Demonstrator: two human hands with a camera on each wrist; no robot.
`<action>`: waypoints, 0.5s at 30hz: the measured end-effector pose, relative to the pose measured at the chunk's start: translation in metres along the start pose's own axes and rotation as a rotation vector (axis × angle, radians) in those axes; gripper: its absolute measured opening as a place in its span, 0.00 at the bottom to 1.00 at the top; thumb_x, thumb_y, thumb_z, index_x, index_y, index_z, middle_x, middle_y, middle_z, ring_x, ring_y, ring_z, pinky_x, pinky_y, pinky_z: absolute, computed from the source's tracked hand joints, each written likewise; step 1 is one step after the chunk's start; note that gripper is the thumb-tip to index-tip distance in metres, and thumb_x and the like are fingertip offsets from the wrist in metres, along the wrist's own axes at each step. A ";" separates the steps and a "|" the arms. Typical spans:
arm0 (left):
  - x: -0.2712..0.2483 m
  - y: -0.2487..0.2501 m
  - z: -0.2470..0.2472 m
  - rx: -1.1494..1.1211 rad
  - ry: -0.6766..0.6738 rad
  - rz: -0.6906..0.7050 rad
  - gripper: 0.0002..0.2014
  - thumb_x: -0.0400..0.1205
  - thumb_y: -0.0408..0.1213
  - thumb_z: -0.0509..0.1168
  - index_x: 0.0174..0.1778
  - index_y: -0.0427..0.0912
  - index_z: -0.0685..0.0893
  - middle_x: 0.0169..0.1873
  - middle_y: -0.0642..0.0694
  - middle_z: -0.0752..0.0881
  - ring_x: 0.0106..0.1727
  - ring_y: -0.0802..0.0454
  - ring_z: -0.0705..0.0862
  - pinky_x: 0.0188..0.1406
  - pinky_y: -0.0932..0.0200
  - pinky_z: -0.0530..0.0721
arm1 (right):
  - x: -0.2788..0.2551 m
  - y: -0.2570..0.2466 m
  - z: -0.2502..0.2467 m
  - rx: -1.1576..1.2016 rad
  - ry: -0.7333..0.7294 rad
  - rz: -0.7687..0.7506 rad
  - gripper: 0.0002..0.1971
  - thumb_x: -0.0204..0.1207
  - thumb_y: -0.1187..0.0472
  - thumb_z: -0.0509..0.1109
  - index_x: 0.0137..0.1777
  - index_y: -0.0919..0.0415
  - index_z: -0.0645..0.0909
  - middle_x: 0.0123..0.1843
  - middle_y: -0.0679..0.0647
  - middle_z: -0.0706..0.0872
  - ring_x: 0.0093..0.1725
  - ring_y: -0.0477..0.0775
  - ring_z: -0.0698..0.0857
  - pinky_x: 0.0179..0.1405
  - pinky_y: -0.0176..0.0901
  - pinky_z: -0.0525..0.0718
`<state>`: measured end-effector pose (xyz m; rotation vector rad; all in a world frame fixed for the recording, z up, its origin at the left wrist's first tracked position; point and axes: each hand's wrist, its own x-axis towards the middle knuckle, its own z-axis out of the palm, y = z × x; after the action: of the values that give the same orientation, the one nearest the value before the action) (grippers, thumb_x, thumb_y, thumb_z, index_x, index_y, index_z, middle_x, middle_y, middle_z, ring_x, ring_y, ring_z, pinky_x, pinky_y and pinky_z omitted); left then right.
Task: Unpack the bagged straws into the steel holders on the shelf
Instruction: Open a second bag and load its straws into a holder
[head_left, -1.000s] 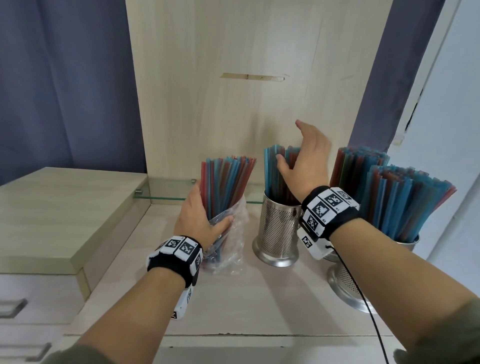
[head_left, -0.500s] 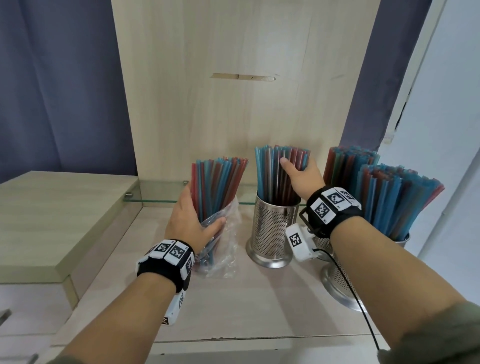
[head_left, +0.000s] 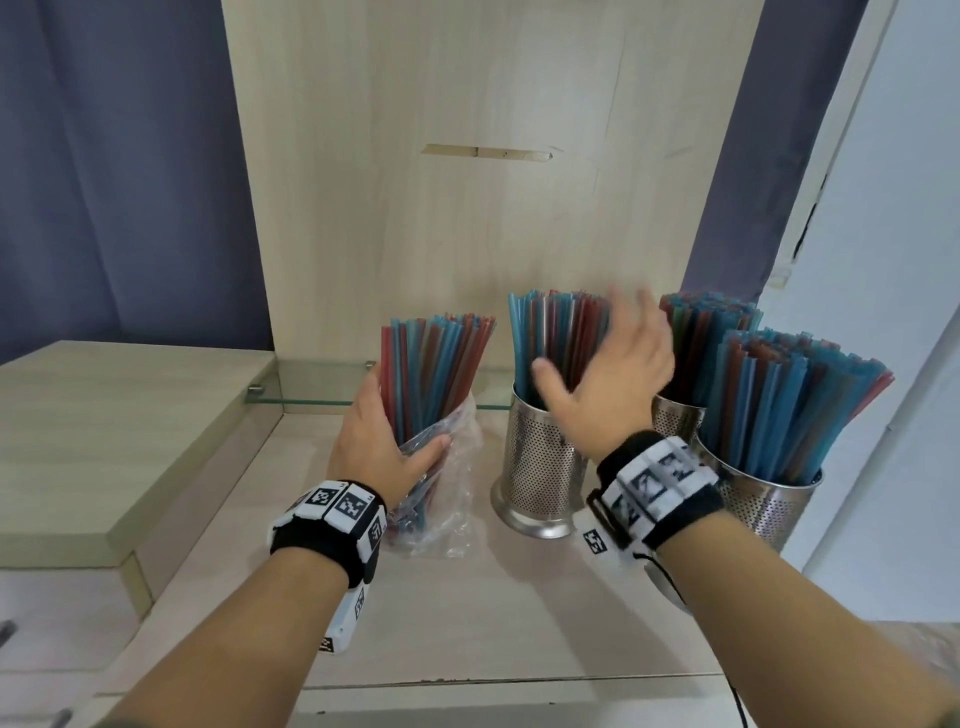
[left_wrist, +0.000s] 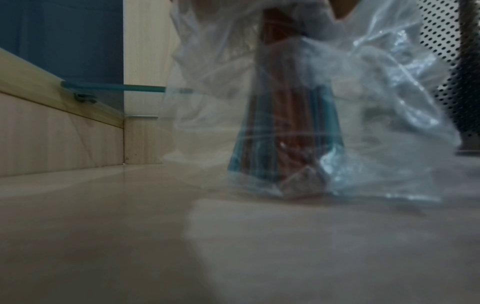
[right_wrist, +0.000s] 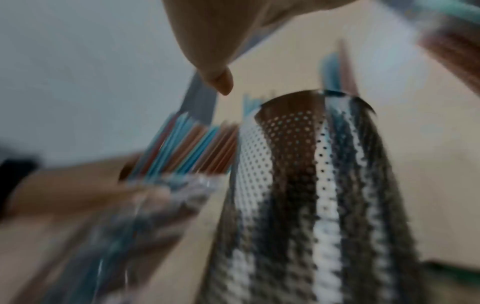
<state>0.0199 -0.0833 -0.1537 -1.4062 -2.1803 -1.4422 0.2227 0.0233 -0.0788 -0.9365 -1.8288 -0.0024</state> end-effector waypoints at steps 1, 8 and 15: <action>0.000 0.000 0.000 0.001 0.003 0.005 0.49 0.66 0.54 0.80 0.78 0.45 0.61 0.63 0.45 0.80 0.64 0.45 0.81 0.62 0.42 0.84 | -0.007 -0.004 0.001 -0.113 -0.014 -0.163 0.45 0.69 0.38 0.66 0.84 0.56 0.57 0.85 0.64 0.57 0.84 0.69 0.52 0.80 0.67 0.49; -0.002 0.003 -0.001 -0.010 0.019 0.015 0.47 0.67 0.52 0.81 0.77 0.44 0.62 0.62 0.45 0.80 0.63 0.44 0.81 0.61 0.43 0.84 | -0.022 0.004 0.015 -0.269 -0.318 -0.375 0.37 0.74 0.35 0.55 0.77 0.58 0.73 0.78 0.58 0.75 0.78 0.63 0.68 0.78 0.65 0.61; -0.002 0.002 0.000 -0.005 0.017 0.013 0.48 0.67 0.52 0.81 0.78 0.43 0.63 0.64 0.44 0.80 0.64 0.44 0.81 0.63 0.44 0.84 | -0.036 0.014 -0.012 -0.104 -0.115 0.098 0.49 0.69 0.30 0.68 0.82 0.61 0.60 0.77 0.61 0.72 0.77 0.63 0.69 0.75 0.64 0.68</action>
<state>0.0225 -0.0844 -0.1530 -1.4022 -2.1553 -1.4509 0.2463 0.0070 -0.1070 -1.1190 -1.9009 0.0172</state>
